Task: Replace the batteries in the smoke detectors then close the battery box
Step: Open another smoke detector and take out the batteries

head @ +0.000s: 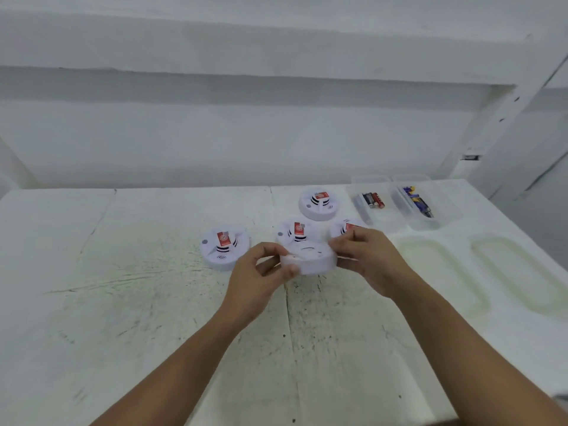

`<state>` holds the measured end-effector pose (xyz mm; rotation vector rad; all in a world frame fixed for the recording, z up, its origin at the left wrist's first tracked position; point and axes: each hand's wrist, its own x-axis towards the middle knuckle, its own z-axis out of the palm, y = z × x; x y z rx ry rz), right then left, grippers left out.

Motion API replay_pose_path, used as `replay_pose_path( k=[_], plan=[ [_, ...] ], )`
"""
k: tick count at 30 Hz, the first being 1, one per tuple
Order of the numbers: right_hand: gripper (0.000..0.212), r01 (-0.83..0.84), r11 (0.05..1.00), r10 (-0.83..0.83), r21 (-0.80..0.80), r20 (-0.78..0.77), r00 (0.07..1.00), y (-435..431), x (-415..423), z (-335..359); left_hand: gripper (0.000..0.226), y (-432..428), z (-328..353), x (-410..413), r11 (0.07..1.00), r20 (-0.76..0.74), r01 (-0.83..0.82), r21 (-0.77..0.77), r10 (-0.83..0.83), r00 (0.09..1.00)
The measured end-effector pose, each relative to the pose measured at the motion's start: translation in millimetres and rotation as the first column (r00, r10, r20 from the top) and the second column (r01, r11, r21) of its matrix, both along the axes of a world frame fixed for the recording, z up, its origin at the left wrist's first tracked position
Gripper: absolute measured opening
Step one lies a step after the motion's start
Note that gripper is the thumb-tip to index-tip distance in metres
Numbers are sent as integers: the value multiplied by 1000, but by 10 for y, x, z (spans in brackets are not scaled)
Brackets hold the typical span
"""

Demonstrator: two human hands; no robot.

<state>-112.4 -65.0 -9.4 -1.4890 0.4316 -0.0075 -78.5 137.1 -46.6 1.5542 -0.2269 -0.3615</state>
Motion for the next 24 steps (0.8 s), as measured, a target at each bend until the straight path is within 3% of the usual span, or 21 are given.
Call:
replay_pose_path(
  k=[8, 15, 19, 24],
  plan=[
    [14, -110, 940, 86, -322, -90, 992, -226, -470, -321, 35, -111, -407, -293, 995, 3, 99, -14, -99, 995],
    [19, -209, 839, 220, -503, -38, 975, -246, -588, -433, 57, -67, -382, -328, 959, 56, 213, 186, -227, 972],
    [20, -312, 689, 358, -654, -68, 931, -291, -601, -392, 86, -107, -267, -364, 851, 114, 251, 461, -337, 935],
    [23, -423, 450, 534, -786, -143, 833, -358, -629, -331, 118, -290, -230, -464, 790, 140, 246, 562, -384, 913]
  ],
)
